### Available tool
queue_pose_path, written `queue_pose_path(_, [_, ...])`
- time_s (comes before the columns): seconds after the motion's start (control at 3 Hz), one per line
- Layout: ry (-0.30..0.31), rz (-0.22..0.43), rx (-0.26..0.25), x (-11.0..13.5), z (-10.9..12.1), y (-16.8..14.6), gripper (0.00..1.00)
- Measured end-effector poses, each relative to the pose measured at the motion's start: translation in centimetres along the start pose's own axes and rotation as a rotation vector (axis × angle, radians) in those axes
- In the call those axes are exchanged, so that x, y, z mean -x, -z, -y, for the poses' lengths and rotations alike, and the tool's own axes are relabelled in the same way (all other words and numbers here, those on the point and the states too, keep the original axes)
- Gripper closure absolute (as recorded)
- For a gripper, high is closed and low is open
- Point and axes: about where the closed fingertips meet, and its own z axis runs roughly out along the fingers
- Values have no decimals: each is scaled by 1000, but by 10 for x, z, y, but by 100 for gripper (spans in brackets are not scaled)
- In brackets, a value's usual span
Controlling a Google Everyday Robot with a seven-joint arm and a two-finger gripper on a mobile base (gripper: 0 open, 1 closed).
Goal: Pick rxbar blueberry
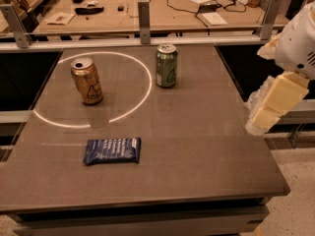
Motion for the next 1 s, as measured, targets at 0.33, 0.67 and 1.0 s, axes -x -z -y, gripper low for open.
queue_pose_path(0.33, [-50, 117, 15, 22, 0, -10, 0])
queue_pose_path(0.67, [-90, 257, 50, 50, -8, -22, 0])
queue_pose_path(1.0, [-60, 349, 104, 83, -17, -39, 0])
